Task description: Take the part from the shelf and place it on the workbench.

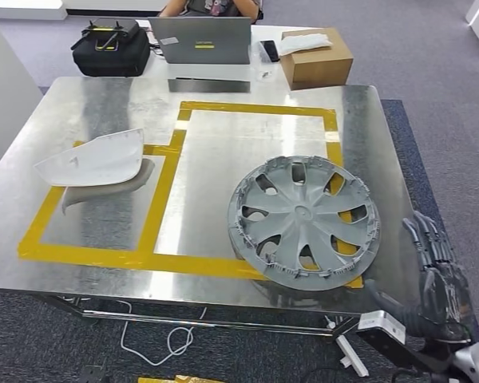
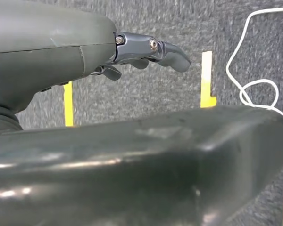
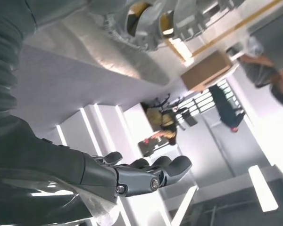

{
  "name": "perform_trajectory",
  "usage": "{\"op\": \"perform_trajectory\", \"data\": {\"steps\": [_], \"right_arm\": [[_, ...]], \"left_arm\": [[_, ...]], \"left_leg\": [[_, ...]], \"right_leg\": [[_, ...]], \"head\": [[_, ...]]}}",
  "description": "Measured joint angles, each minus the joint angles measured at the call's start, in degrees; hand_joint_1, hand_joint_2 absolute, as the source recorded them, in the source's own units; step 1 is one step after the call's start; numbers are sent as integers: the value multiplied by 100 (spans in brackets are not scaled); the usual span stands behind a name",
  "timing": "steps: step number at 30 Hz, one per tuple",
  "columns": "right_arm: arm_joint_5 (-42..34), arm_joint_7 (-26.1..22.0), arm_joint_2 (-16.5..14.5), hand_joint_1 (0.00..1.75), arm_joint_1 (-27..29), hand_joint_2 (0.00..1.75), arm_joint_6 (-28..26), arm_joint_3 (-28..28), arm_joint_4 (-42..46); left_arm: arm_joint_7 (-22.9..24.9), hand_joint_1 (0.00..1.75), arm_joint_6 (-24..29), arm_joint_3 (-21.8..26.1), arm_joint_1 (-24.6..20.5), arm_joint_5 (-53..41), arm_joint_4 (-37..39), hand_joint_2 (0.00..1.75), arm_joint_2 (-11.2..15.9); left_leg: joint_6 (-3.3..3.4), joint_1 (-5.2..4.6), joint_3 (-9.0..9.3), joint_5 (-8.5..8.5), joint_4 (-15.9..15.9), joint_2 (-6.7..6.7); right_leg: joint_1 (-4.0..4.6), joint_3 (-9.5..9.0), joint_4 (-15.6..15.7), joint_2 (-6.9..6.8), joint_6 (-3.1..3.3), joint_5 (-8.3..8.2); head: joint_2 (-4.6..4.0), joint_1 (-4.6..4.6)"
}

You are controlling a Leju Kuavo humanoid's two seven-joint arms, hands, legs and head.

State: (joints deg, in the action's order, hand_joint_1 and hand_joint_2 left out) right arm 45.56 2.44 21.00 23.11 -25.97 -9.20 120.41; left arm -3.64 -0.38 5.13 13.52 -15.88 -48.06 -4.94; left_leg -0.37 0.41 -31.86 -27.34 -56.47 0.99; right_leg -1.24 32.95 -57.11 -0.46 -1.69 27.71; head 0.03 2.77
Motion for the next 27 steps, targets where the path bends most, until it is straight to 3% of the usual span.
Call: {"op": "perform_trajectory", "data": {"steps": [2, 4, 6, 11, 13, 16, 18, 19, 21, 23, 24, 25, 27], "right_arm": [[131, 33, -131, 0, 349, 0, -184, 168, 238], [273, 92, -324, 0, 617, 0, -306, 360, 398], [271, -39, -712, 0, 926, 0, -314, 707, 535], [-105, -1693, -2485, 0, 1226, 0, 856, 2436, 682], [-135, -1883, -2980, 0, 1223, 0, 1039, 3010, 700], [-137, -1892, -3415, 0, 1215, 0, 1111, 3500, 746], [-190, -1729, -3585, 0, 1222, 0, 1044, 3696, 773], [-252, -1576, -3645, 0, 1231, 0, 946, 3791, 766], [-515, -1178, -3738, 0, 1272, 0, 645, 3990, 640], [-1017, -707, -3818, 0, 1357, 0, 244, 4126, 335], [-1297, -452, -3851, 0, 1417, 0, 12, 4146, 136], [-1588, -166, -3884, 0, 1480, 0, -255, 4137, -88], [-2098, 441, -3935, 0, 1595, 0, -779, 4026, -520]], "left_arm": [[21, 0, -64, 181, 158, -89, -276, 0, -111], [15, 0, -155, 345, 234, -220, -472, 0, -212], [-11, 0, -303, 568, 311, -439, -644, 0, -333], [-162, 0, -797, 1400, 438, -1206, -992, 0, -719], [-197, 0, -880, 1664, 437, -1331, -1076, 0, -840], [-218, 0, -934, 1929, 431, -1427, -1161, 0, -965], [-253, 0, -989, 2056, 418, -1522, -1210, 0, -1037], [-285, 0, -1036, 2121, 405, -1601, -1231, 0, -1080], [-372, 0, -1157, 2289, 381, -1802, -1260, 0, -1180], [-458, 0, -1255, 2480, 364, -1977, -1269, 0, -1281], [-496, 0, -1276, 2571, 357, -2030, -1269, 0, -1324], [-531, 0, -1278, 2655, 349, -2070, -1268, 0, -1361], [-594, 0, -1242, 2787, 327, -2110, -1265, 0, -1420]], "left_leg": [[1, -1, 3, -12, -1, 1], [10, -3, 9, -25, -8, 1], [28, -7, 13, -40, -21, -1], [63, -19, 27, -67, -42, -1], [87, -31, 29, -82, -64, -1], [140, -43, 35, -87, -74, -1], [193, -17, 74, -29, 4, 15], [221, 0, 90, 2, 47, 22], [248, 12, 93, 28, 75, 27], [250, 9, 84, 29, 72, 26], [247, 9, 84, 28, 69, 26], [239, 11, 87, 25, 65, 25], [191, 7, 95, 12, 39, 21]], "right_leg": [[-1, -1, 1, 7, -2, 6], [-4, -7, 5, 4, -9, 12], [-11, -24, 10, -4, -21, 21], [-29, -52, 10, 6, -40, 29], [-40, -65, 10, 6, -62, 33], [-47, -96, 31, 6, -118, 21], [-47, -68, -49, 15, -155, 113], [-44, 7, -229, 22, -166, 250], [-44, 290, -908, 35, -179, 657], [-45, 504, -1465, 36, -200, 880], [-48, 474, -1457, 34, -206, 834], [-51, 328, -1217, 30, -206, 692], [-50, -126, -411, 12, -186, 380]], "head": [[0, 1], [-1, 2], [0, 1], [0, -3], [0, -2], [1, -3], [1, 3], [2, 12], [1, 25], [1, 25], [1, 26], [2, 26], [2, 26]]}}
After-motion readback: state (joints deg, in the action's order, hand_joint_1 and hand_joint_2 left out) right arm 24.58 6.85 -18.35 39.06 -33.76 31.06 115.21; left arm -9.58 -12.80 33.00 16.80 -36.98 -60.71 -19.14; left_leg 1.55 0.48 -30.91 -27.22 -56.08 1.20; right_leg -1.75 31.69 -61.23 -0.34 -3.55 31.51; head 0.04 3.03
